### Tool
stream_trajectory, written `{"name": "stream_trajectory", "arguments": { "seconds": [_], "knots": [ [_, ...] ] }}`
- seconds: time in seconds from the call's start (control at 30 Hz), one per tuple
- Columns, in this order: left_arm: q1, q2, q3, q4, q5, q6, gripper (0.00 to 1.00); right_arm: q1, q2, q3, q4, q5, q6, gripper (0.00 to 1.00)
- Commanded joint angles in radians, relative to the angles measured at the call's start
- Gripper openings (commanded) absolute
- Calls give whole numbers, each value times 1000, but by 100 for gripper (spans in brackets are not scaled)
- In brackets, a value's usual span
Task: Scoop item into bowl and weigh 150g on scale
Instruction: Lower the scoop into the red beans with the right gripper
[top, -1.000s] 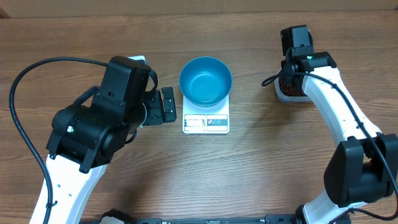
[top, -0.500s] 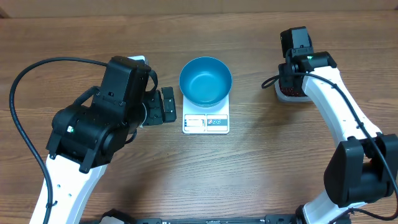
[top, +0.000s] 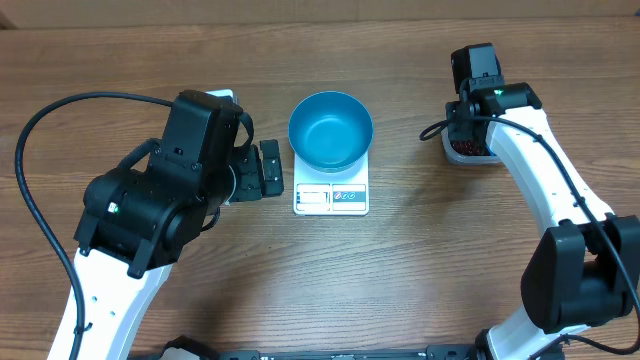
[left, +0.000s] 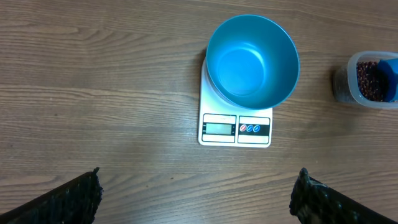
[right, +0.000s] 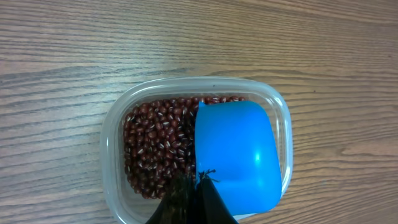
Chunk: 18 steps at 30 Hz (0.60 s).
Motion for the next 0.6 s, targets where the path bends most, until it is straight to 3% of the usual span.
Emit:
{"name": "stream_trajectory", "arguments": {
  "seconds": [0.0,0.57],
  "knots": [
    [5,3,16,1,-13,23,100,-8,-5,21,-13,-43,42,4],
    [5,3,16,1,-13,23,100,-9,-5,19,-41,-118,113,4]
  ]
}}
